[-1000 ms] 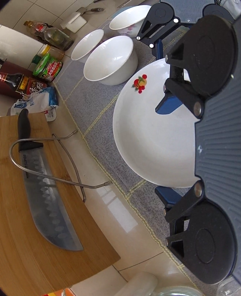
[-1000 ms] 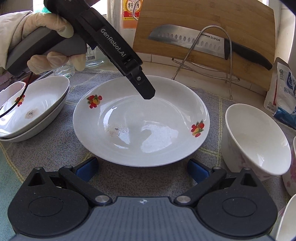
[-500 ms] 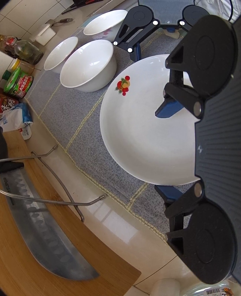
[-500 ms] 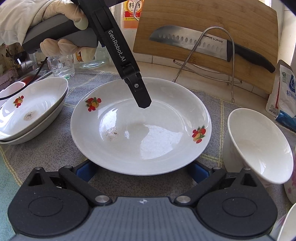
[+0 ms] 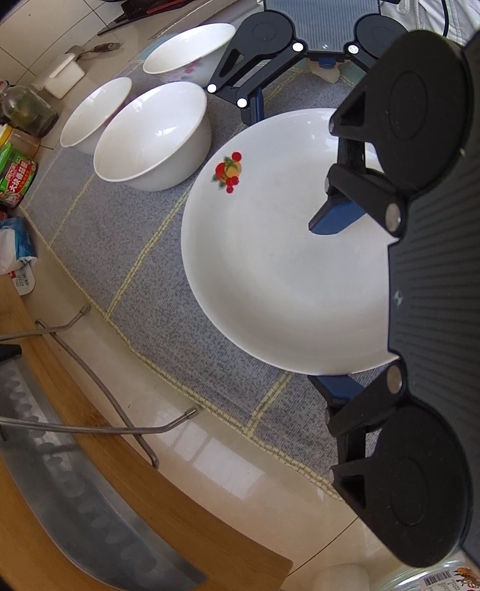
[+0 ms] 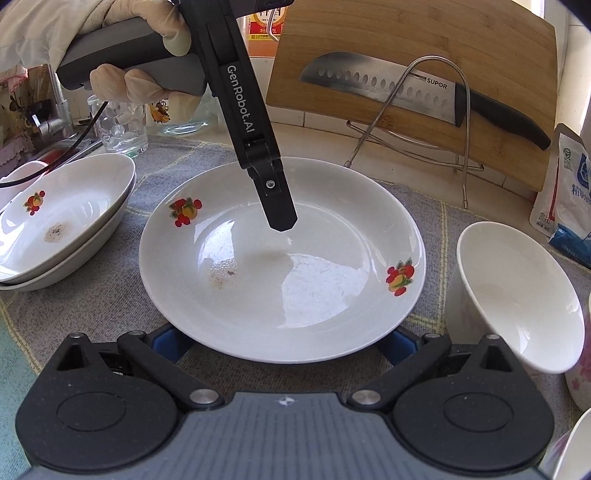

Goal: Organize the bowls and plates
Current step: 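Lift the fruit-print plate with the left tool and carry it toward the plate stack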

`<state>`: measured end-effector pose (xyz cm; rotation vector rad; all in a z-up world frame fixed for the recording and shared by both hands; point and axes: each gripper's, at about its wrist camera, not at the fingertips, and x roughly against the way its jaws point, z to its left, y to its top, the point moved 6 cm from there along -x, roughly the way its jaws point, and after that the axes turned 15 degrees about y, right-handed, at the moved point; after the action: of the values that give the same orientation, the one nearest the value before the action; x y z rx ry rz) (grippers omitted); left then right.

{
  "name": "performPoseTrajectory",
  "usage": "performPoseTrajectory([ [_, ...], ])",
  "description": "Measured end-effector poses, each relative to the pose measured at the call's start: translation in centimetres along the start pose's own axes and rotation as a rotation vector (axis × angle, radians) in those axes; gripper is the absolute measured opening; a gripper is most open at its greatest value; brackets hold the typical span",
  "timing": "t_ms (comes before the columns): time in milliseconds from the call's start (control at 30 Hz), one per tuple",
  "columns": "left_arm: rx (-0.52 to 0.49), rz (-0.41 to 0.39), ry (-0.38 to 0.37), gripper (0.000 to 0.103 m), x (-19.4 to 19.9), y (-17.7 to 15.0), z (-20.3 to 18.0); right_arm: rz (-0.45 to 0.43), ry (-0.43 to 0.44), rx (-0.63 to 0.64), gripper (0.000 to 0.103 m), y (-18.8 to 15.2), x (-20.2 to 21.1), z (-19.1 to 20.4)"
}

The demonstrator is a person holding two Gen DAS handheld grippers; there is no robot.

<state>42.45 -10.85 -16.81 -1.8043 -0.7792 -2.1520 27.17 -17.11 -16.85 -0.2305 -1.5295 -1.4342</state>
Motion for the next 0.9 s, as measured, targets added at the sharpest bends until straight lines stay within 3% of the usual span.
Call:
performPoseTrajectory([
  [233,-0.014,0.012,-0.026,0.077,-0.5,-0.3,-0.2,0.012,0.012,0.01,0.103,-0.1,0.1,0.0],
  [400,-0.036,0.016,-0.009,0.083,-1.1,-0.2,-0.9,0.01,0.012,0.006,0.103,-0.1,0.2,-0.1],
  [900,0.002,0.015,-0.025,0.074,-1.0,0.1,-0.6,-0.006,0.004,0.034,0.103,-0.4,0.4,-0.1],
])
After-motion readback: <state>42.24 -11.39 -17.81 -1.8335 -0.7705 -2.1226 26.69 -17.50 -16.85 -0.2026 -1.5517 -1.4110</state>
